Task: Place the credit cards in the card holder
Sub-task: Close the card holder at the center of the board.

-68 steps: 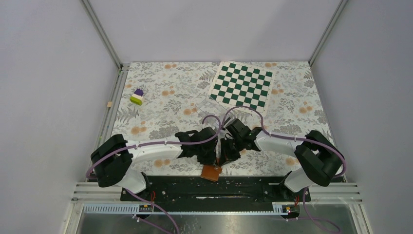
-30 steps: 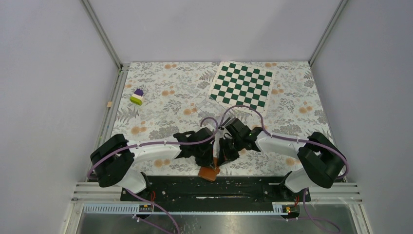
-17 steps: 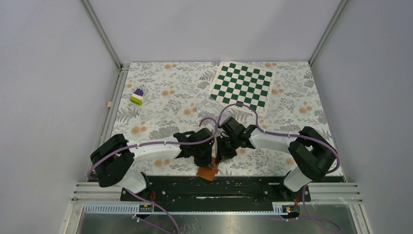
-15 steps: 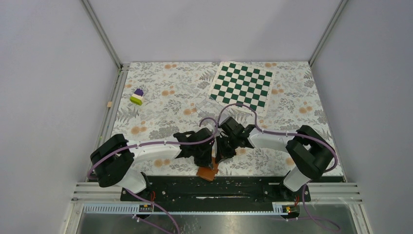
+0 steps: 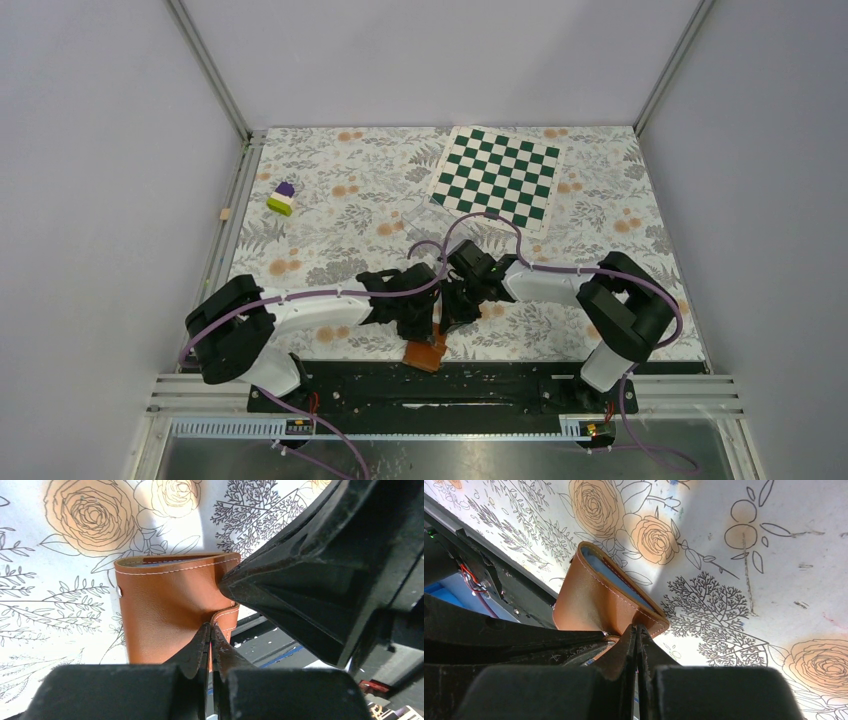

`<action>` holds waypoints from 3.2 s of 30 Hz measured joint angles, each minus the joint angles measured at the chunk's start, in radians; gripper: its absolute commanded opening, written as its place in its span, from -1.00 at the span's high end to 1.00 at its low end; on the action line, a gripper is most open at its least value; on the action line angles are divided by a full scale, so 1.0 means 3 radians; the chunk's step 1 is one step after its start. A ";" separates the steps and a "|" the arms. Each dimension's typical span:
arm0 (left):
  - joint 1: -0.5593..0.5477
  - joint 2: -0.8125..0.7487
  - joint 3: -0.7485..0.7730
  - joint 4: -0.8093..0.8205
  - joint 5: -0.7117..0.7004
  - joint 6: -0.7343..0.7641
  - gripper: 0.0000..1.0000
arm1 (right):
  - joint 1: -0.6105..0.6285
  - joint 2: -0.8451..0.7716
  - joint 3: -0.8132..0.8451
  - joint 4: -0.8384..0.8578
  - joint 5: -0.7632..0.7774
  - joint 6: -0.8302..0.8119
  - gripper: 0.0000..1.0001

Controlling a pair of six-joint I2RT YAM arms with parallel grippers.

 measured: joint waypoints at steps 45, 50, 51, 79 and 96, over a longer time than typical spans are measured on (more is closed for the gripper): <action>0.0205 0.0000 0.0094 -0.0212 -0.0168 0.0139 1.00 | 0.0028 0.0149 0.0252 -0.0167 -0.0052 -0.0179 0.83; 0.0401 -0.0027 -0.0036 -0.0010 0.0010 0.0155 1.00 | 0.0029 0.0092 0.0286 -0.0196 -0.0043 -0.0178 0.59; 0.0431 -0.0036 -0.0062 0.0027 0.0047 0.0156 1.00 | 0.0029 0.0056 0.0284 -0.0201 -0.0034 -0.0174 0.59; 0.0568 -0.0095 -0.0200 0.0155 0.0256 0.0148 1.00 | 0.0198 0.0214 0.0310 -0.0047 0.0005 -0.0121 0.99; 0.0650 -0.0647 -0.0303 -0.0020 0.0159 0.0151 0.34 | 0.0259 0.0360 0.0409 0.0046 -0.0004 -0.0075 1.00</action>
